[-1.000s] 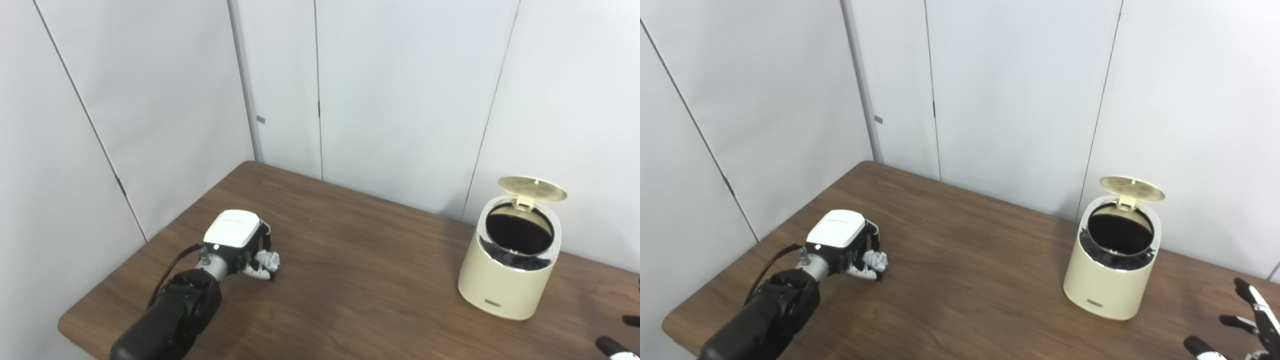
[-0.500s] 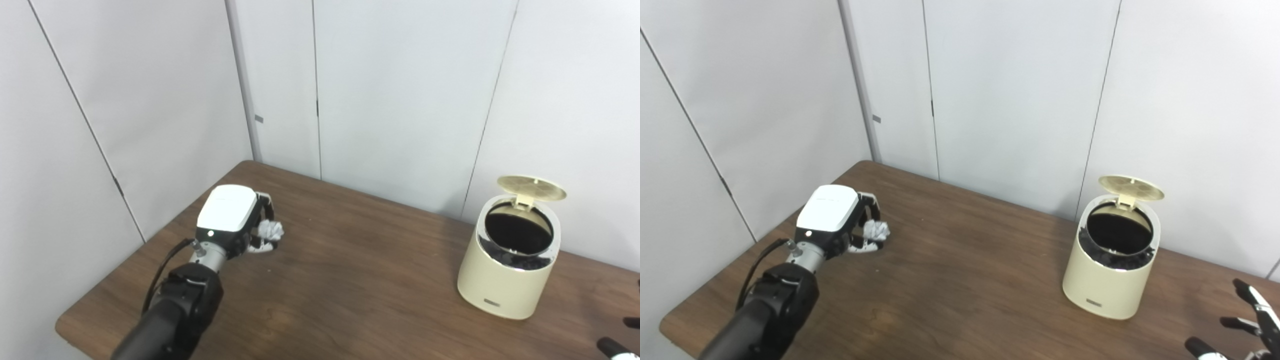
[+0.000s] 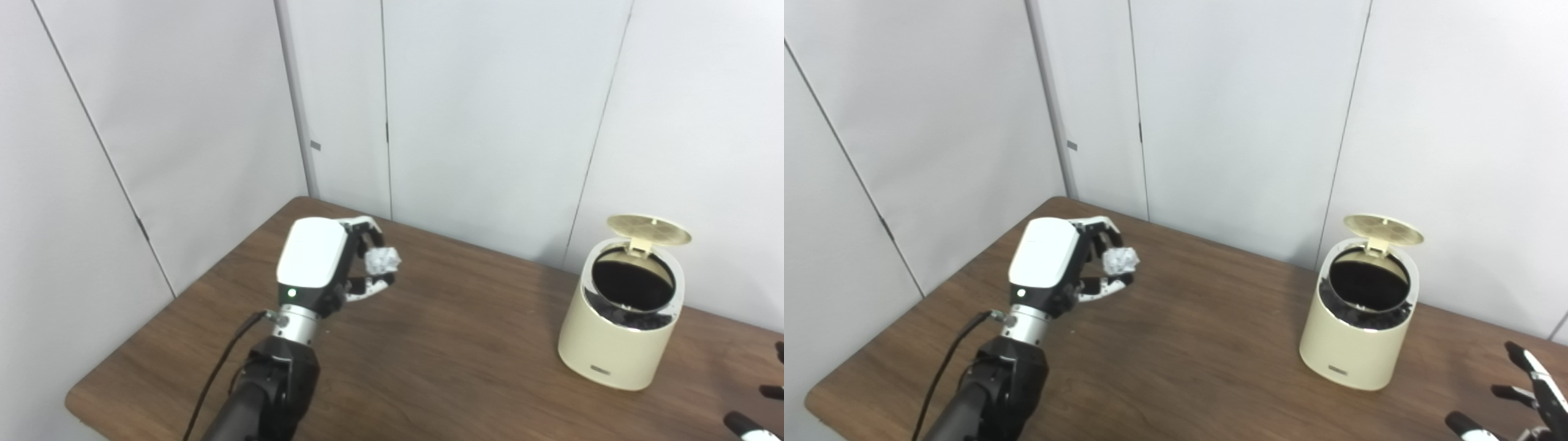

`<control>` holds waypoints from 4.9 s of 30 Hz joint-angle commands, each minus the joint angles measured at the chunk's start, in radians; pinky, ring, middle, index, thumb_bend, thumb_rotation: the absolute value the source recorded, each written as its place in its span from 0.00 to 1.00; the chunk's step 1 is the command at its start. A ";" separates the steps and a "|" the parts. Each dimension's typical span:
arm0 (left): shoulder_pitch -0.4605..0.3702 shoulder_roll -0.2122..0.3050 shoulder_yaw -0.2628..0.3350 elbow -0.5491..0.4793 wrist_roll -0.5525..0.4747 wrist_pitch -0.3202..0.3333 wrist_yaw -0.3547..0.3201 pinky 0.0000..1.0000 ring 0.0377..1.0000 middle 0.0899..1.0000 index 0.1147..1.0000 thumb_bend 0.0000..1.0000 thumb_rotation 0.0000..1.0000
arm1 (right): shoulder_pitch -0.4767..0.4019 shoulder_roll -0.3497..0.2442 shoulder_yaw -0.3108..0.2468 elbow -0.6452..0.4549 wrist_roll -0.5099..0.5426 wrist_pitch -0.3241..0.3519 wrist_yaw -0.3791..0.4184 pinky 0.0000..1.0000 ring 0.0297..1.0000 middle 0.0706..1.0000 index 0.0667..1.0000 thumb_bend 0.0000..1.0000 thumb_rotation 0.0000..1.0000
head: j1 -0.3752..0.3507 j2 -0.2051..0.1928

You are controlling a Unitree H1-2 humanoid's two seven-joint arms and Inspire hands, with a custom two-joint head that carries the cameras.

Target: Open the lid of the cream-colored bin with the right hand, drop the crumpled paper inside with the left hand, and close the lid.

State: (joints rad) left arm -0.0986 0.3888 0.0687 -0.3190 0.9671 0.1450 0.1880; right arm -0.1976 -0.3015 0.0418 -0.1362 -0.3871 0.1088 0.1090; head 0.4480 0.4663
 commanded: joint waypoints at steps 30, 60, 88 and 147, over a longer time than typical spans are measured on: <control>-0.245 -0.143 -0.154 0.120 -0.083 -0.205 0.061 0.29 0.34 0.40 0.44 0.52 0.00 | -0.018 -0.007 -0.007 -0.080 0.011 0.003 -0.015 0.68 0.82 0.92 0.91 0.73 0.16 | -0.270 -0.010; -0.414 -0.231 -0.232 0.310 -0.129 -0.264 0.079 0.30 0.35 0.38 0.45 0.52 0.00 | -0.004 0.036 0.043 -0.088 -0.045 -0.011 -0.024 0.64 0.80 0.91 0.88 0.76 0.24 | -0.449 -0.043; -0.537 -0.295 -0.306 0.533 -0.130 -0.295 0.170 0.32 0.39 0.41 0.46 0.50 0.00 | 0.001 0.056 0.059 -0.101 -0.066 0.023 -0.014 0.69 0.83 0.93 0.90 0.75 0.26 | -0.492 -0.062; -0.474 -0.246 -0.337 0.458 -0.291 -0.314 0.171 0.38 0.43 0.46 0.42 0.51 0.07 | 0.008 0.079 0.038 -0.098 -0.058 0.010 -0.039 0.68 0.83 0.92 0.89 0.74 0.25 | -0.485 -0.046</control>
State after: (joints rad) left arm -0.5515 0.1447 -0.2906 0.1930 0.7163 -0.1399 0.3661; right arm -0.1581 -0.2280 0.0901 -0.2143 -0.4519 0.1530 0.1006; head -0.0369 0.4203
